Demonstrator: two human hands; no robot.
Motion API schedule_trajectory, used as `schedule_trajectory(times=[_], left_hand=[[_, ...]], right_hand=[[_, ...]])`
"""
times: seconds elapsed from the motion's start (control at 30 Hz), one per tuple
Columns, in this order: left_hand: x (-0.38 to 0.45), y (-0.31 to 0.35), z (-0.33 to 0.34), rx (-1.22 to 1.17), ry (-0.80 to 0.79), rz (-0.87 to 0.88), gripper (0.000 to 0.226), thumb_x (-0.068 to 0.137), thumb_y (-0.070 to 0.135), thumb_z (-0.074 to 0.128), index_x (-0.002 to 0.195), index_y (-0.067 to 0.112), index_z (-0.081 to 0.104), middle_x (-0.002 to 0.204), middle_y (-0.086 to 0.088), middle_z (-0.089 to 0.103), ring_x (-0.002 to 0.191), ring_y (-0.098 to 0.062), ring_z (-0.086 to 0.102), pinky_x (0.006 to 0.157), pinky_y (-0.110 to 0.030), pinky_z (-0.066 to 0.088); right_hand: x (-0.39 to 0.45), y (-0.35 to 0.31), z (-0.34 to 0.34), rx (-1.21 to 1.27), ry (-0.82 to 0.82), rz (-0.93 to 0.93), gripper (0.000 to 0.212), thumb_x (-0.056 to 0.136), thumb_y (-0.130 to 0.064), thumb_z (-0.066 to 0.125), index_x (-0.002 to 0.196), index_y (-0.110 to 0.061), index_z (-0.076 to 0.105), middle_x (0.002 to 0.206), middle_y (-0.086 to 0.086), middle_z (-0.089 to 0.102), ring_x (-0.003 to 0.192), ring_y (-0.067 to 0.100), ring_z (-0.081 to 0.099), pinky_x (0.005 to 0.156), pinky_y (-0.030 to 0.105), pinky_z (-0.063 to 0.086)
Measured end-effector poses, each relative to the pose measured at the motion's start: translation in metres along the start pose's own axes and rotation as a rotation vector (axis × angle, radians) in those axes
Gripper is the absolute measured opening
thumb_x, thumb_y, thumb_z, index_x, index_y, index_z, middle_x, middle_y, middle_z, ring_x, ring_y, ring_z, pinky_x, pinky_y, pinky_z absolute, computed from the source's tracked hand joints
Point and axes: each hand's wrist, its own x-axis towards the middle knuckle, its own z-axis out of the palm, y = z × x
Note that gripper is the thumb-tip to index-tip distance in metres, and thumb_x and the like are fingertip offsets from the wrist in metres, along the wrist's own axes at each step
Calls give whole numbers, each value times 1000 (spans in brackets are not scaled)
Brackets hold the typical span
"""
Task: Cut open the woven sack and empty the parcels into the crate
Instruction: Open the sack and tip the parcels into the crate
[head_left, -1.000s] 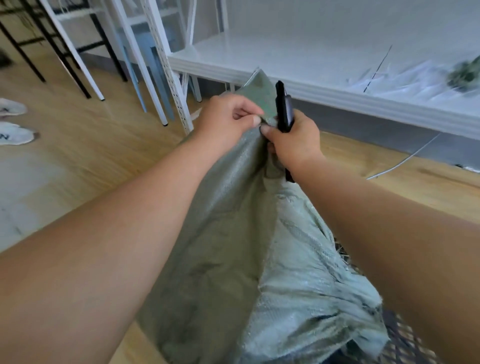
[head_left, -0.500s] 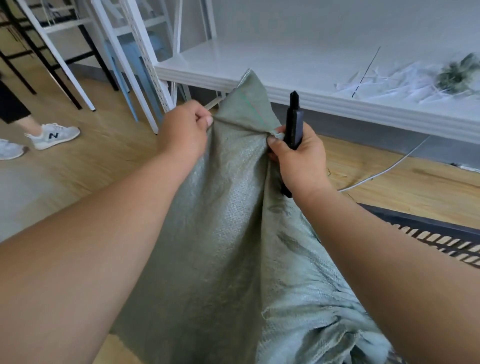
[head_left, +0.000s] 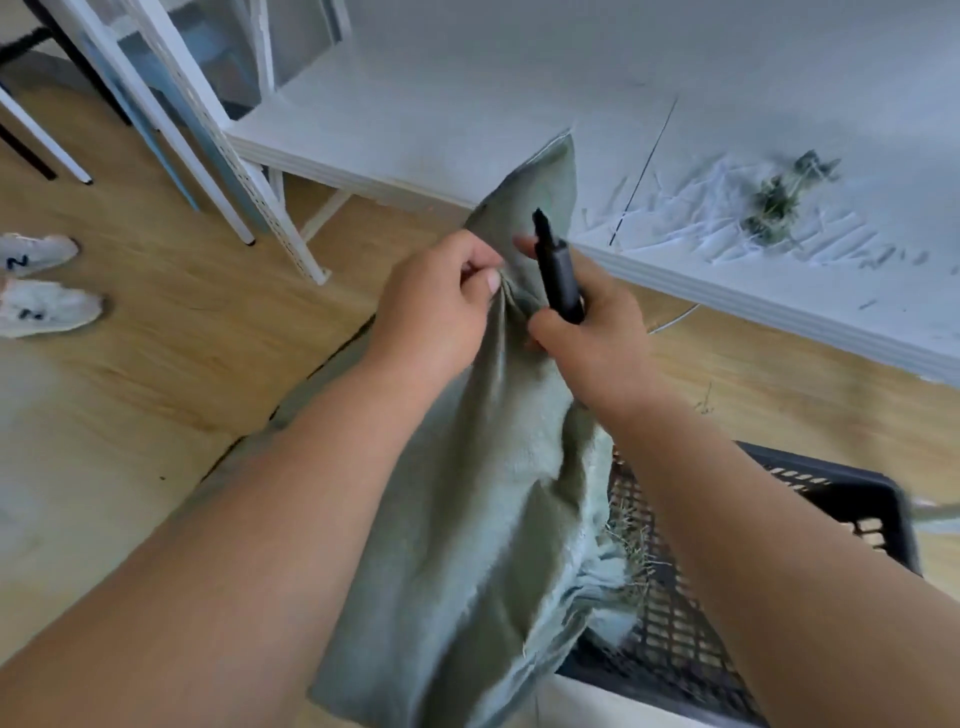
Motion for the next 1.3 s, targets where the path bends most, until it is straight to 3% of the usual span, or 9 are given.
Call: schedule_trajectory(times=[0.13,0.23,0.3,0.4,0.47,0.67,0.87,0.97,1.3], left_hand=[[-25,30,-12,-94,-166,-14,11,90,12,60,97,17,67,90,10,63,90,-13,61,77,-23,44],[-50,32,-28,-76,-102,-58,20,87,22,68,106,21,63,106,8,63,101,-9,56,89,-27,47],[-72,21,-39,56,-71,-235,51,82,38,72,126,23,52,126,4,55,119,-13,48,95,-24,40],[-110,2,-52,244,-265,-530,92,74,52,74,146,17,29,145,-5,41,135,-25,39,110,-42,36],[-131,-1,-56,325,-377,-618,96,76,50,74,150,18,21,151,-8,36,138,-30,34,111,-52,33],[-142,43,-49,537,-516,-557,68,86,29,69,141,13,33,134,-14,51,121,-33,51,94,-45,45],[-158,84,-42,361,-664,-369,78,81,42,72,146,25,31,134,-4,40,128,-24,36,102,-40,39],[-164,104,-37,70,-556,-485,50,93,43,56,138,25,46,133,-5,41,124,-22,45,100,-35,39],[-173,165,-10,670,-554,-274,18,94,26,56,107,17,65,107,-6,57,104,-28,55,69,-36,46]], right_hand=[[-9,-23,-13,-224,-27,168,13,80,-9,66,86,-19,62,62,-4,58,61,24,63,65,42,56],[-26,-39,-27,-266,9,327,4,83,-10,65,85,-7,63,64,10,63,55,24,61,56,31,47],[-39,-49,-35,-260,-3,409,8,84,-10,62,91,-6,66,70,15,67,51,18,57,53,26,44],[-62,-60,-51,-247,-4,493,13,87,-11,60,98,-8,66,72,13,66,46,11,54,39,18,37],[-74,-68,-66,-238,21,542,13,87,-11,60,99,-8,66,68,10,63,48,13,56,33,14,35],[-112,-91,-103,-331,-36,520,10,85,-14,61,94,-13,67,83,7,68,74,28,66,70,43,56],[-153,-97,-168,-344,150,569,10,92,-15,55,94,-20,64,73,-2,61,64,16,53,53,27,38],[-169,-102,-191,-349,186,610,11,94,-15,53,94,-20,62,69,-1,58,58,16,48,50,27,35],[-201,-119,-244,-284,116,616,10,91,-12,55,93,-20,62,75,3,62,66,20,58,57,28,43]])
